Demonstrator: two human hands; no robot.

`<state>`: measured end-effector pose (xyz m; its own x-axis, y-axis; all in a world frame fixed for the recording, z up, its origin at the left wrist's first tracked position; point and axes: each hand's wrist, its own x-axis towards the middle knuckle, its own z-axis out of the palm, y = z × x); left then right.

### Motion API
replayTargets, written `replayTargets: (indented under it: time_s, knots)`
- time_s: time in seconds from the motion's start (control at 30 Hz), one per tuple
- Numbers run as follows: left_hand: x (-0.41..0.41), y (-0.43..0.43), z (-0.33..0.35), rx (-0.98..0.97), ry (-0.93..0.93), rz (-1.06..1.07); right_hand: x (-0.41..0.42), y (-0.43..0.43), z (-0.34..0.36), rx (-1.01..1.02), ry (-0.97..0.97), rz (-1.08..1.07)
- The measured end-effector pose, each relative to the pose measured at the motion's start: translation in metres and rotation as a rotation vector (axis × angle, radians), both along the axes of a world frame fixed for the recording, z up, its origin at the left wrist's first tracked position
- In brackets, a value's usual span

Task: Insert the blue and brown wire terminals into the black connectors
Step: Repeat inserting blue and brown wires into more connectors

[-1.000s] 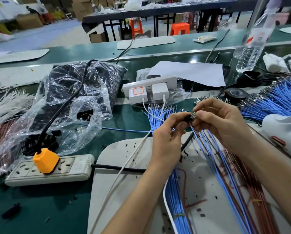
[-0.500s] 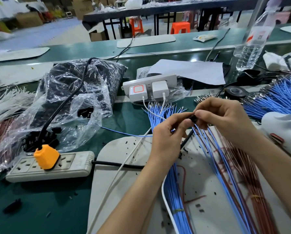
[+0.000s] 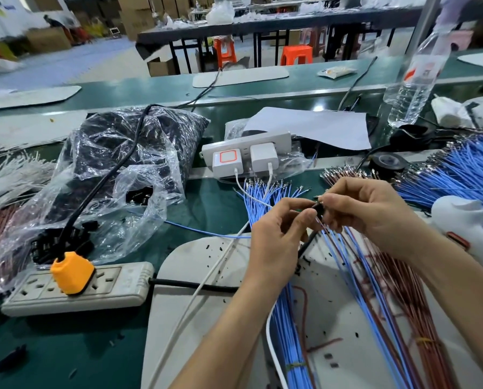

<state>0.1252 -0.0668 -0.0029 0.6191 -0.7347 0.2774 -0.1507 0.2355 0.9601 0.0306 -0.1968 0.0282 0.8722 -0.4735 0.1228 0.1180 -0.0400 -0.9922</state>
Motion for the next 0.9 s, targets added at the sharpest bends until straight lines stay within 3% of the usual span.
replayTargets:
  time_s: [0.17,0.33,0.9]
  knots:
    - [-0.003,0.0,0.002,-0.017,0.029,-0.049,0.001,-0.003,-0.004,0.193,0.015,0.053]
    - [-0.002,0.002,0.001,0.0,0.004,-0.006,0.001,-0.004,-0.006,0.128,0.09,0.012]
    - [-0.002,0.003,0.002,0.008,-0.064,-0.016,-0.005,-0.012,-0.002,0.079,0.033,0.144]
